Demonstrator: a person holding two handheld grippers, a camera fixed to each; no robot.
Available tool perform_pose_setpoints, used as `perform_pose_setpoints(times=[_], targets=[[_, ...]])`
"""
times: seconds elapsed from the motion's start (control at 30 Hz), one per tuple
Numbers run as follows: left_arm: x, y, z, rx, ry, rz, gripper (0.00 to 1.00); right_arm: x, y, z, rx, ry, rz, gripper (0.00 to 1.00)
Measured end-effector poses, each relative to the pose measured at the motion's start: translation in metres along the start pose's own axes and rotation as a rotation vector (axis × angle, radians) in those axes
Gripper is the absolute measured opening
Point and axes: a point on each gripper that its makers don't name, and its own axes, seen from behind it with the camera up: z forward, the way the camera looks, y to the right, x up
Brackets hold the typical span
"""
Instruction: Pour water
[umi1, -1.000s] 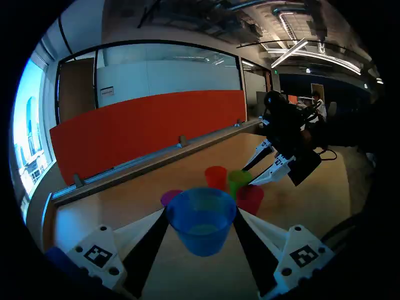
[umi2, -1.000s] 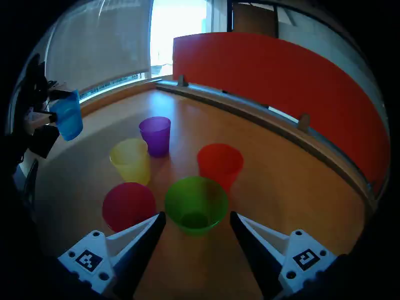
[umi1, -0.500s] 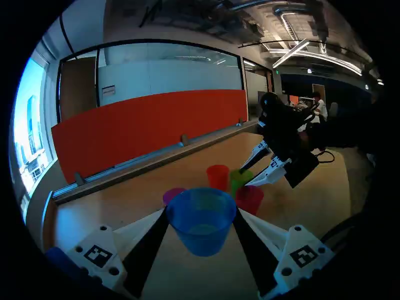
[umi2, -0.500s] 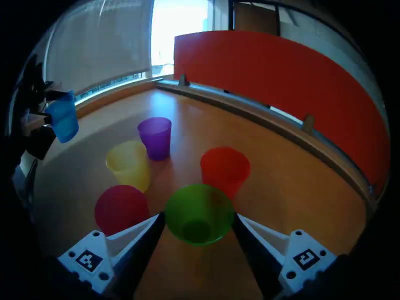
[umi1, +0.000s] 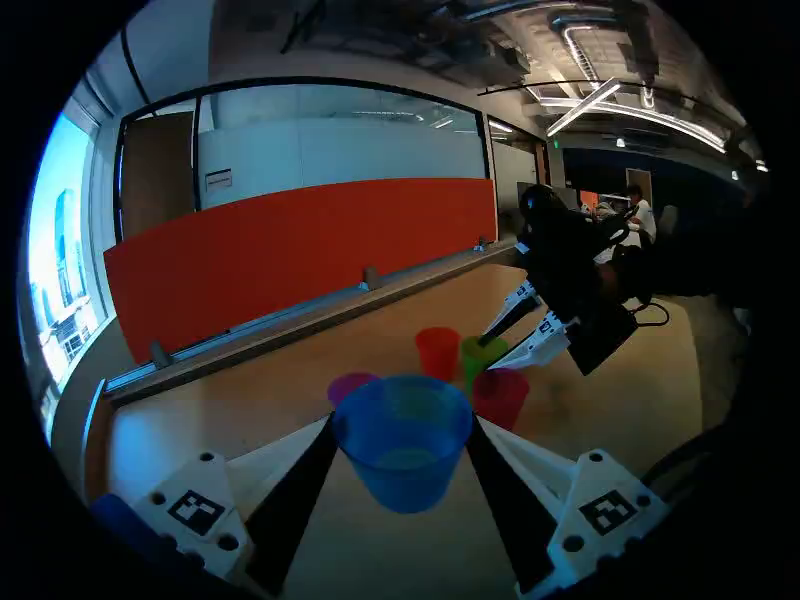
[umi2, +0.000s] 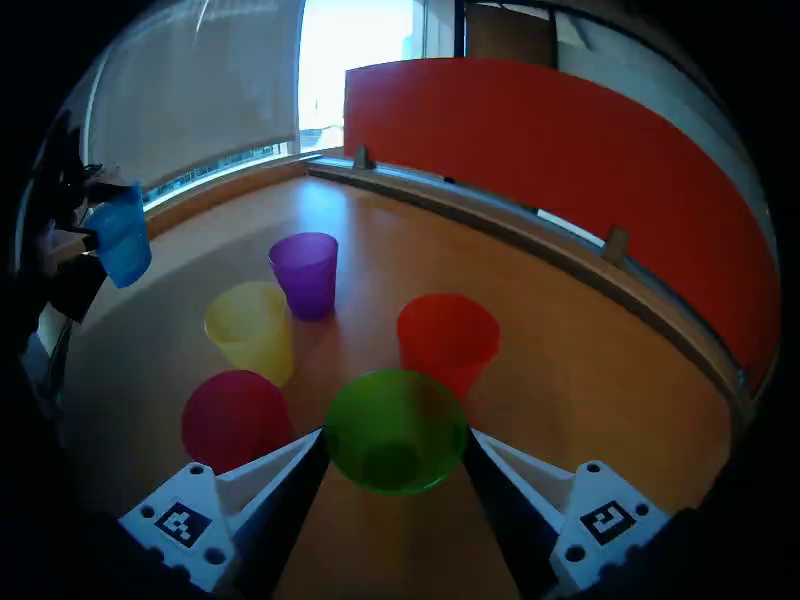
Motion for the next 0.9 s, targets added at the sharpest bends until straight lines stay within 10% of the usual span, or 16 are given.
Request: perform_pose_setpoints(times=[0.47,0.9], targets=[[0.002,0.001,0.000,0.001,0.003,0.000,0.87,0.010,0.002,-0.016,-0.005,0.044,0.018,0.93],[0.008,0.004,-0.007,0.013,0.017,0.000,0.87,0.035,0.001,-0.073,-0.037,0.140,-0.001,0.93]])
